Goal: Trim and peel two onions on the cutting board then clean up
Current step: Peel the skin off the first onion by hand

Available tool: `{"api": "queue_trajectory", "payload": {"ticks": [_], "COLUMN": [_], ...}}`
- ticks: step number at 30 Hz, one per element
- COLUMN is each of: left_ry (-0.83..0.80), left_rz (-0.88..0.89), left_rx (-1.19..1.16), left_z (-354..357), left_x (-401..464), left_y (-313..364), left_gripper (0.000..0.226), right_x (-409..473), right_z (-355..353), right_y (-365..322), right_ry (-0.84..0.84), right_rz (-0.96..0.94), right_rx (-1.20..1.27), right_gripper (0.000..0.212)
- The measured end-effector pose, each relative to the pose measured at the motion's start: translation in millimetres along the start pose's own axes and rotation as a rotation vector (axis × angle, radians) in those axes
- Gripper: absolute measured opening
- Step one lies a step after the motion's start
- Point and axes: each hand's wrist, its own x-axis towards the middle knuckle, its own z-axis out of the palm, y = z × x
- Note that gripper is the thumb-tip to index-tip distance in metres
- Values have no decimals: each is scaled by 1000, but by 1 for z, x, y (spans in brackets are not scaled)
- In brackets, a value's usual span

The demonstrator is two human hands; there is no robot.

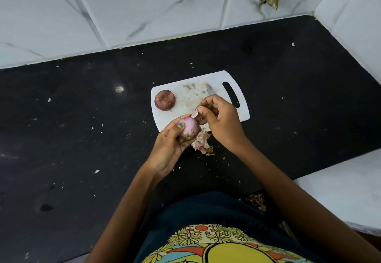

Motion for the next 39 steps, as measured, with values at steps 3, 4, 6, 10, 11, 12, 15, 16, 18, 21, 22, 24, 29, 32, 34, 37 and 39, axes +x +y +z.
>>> {"api": "queue_trajectory", "payload": {"ticks": [3,4,6,10,11,12,15,16,18,21,22,24,29,32,34,37,39], "left_ry": [-19,-26,-37,-25,-12,5,59,74,94,100,98,86,80,91,85,67,71], "left_rz": [-32,-43,-65,-90,-97,-101,-106,-106,-100,-81,-77,-70,-45,-45,-47,-39,-31], "left_rx": [-20,-36,-74,-159,-169,-176,-197,-197,-181,-140,-127,-100,-43,-23,-6,19,11], "left_z": [1,1,2,2,1,0,0,1,2,1,1,1,0,-3,-4,-3,-3], "left_x": [0,-1,-2,-3,-3,-3,-2,-2,-2,-2,-2,-2,-3,-2,-2,-2,-1], "left_y": [0,1,3,3,3,3,4,5,4,4,5,5,4,4,5,7,8], "left_gripper": [27,29,30,32,33,33,38,40,36,32,32,31,39,39,31,31,30], "right_x": [1,1,0,1,1,2,1,1,0,-1,-1,-1,-2,-2,-1,0,1], "right_z": [-1,-1,-2,-4,-5,-6,-8,-8,-8,-8,-8,-8,-6,-7,-7,-7,-8], "right_y": [1,2,4,13,15,16,17,17,15,6,3,-3,-10,-13,-12,-9,-7], "right_ry": [67,94,139,133,107,71,-48,-79,-113,-113,-138,-213,-233,-241,-215,-146,-152], "right_rz": [91,118,140,177,189,193,158,144,122,81,101,159,140,133,117,114,146], "right_rx": [69,88,71,-61,-96,-137,-299,-355,-404,-312,-240,-141,-173,-156,-135,-125,-65], "right_gripper": [8,9,9,13,13,13,19,26,34,20,16,19,31,22,15,11,8]}}
